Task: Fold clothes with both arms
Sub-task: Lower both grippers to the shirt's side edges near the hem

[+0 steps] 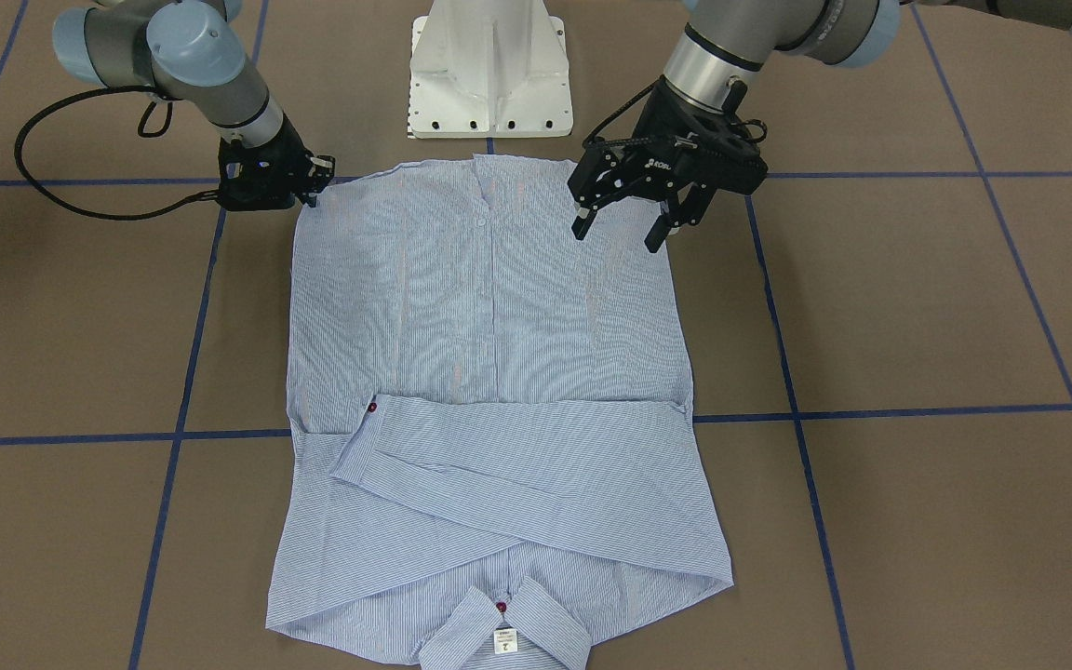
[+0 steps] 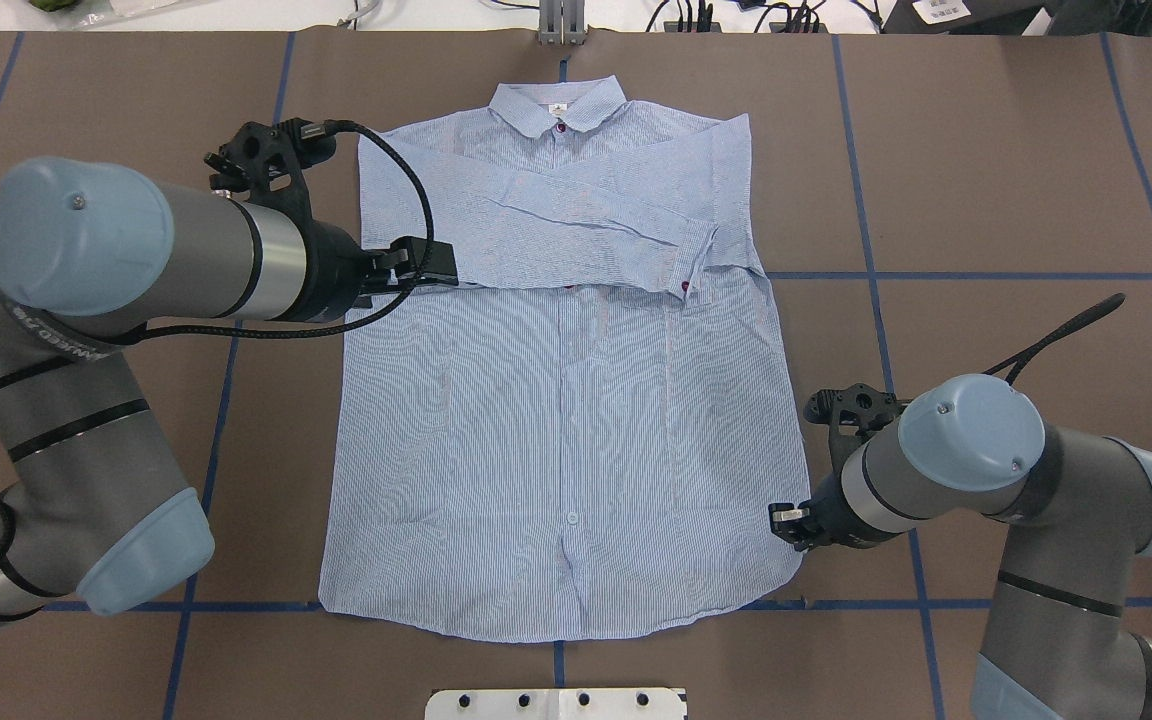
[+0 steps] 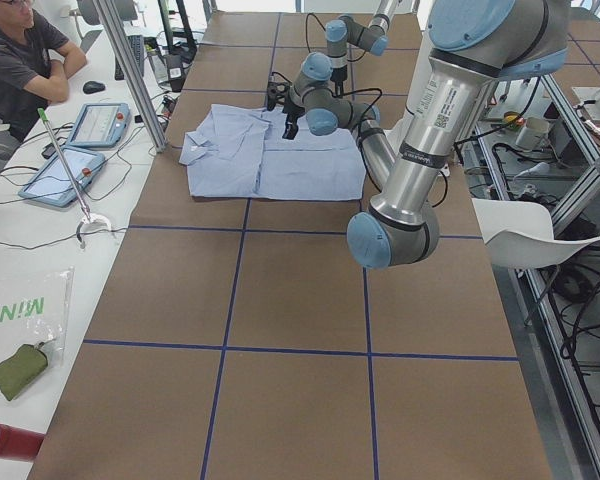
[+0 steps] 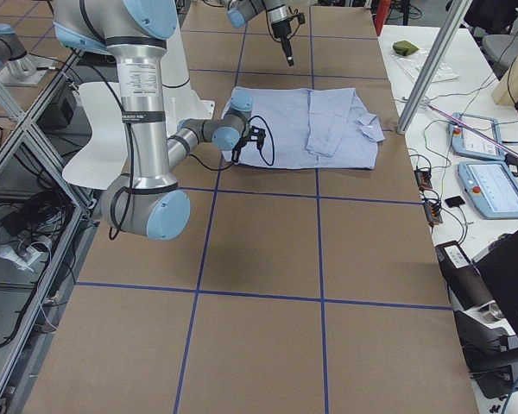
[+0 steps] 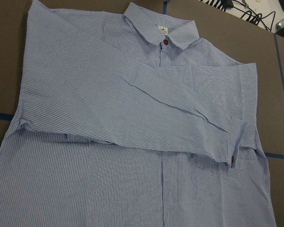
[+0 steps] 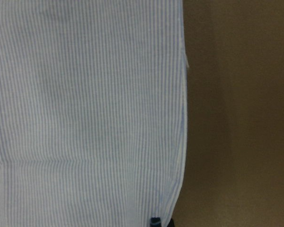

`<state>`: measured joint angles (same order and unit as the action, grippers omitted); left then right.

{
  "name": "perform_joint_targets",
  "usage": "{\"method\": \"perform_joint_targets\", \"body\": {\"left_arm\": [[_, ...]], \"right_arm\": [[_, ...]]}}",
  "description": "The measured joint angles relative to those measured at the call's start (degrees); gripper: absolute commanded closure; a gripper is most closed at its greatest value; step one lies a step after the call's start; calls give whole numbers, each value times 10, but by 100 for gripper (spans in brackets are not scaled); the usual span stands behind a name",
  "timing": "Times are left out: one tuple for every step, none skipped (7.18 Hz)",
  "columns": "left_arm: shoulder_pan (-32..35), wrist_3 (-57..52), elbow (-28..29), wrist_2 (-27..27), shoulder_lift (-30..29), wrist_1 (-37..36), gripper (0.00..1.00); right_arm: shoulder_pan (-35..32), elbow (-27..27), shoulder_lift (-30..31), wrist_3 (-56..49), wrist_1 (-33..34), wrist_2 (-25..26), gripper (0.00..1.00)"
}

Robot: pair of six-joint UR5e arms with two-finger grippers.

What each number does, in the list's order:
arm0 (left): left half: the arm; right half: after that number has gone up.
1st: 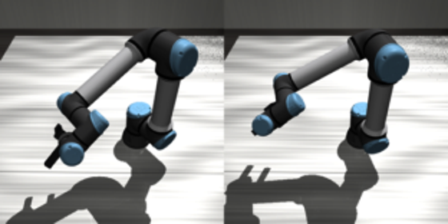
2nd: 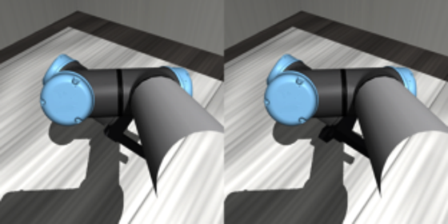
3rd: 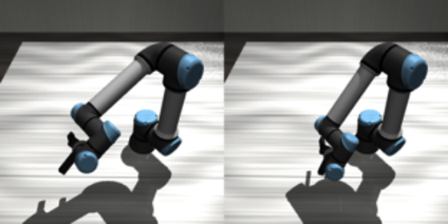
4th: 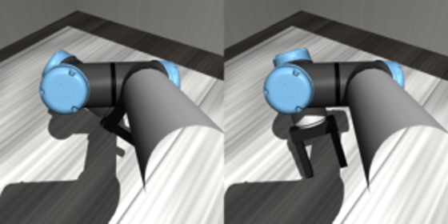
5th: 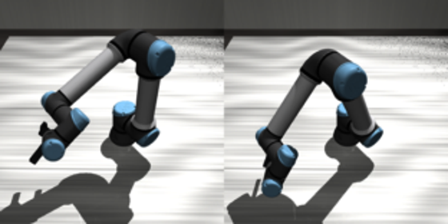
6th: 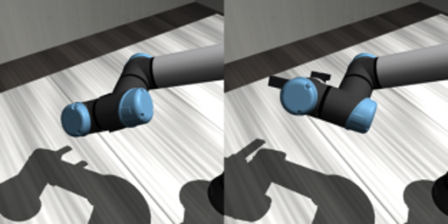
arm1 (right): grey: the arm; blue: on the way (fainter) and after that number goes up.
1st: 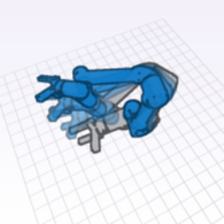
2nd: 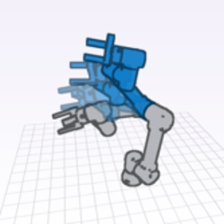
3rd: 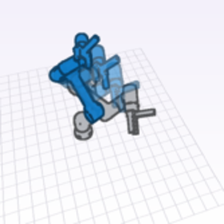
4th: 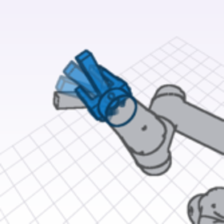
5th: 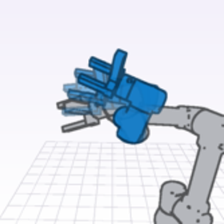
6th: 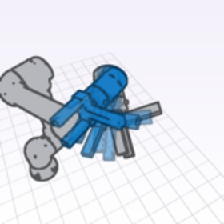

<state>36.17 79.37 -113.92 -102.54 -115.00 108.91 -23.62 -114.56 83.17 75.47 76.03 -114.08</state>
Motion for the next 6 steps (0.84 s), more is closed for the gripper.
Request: {"method": "perform_joint_targets", "body": {"left_arm": [[-2,0,-4,0,23,0,1],[-9,1,-7,0,50,0,1],[-27,3,-10,2,78,0,1],[-57,8,-11,9,103,1,1],[-90,17,-11,22,123,1,1],[-120,27,-11,33,141,0,1]], "right_arm": [[0,-4,-2,0,0,4,100],[0,-6,-3,0,-1,7,100],[1,-6,-5,0,-2,9,100],[1,-6,-6,3,-2,12,100],[1,-6,-7,10,-2,14,100],[1,-6,-8,16,-2,14,100]]}}
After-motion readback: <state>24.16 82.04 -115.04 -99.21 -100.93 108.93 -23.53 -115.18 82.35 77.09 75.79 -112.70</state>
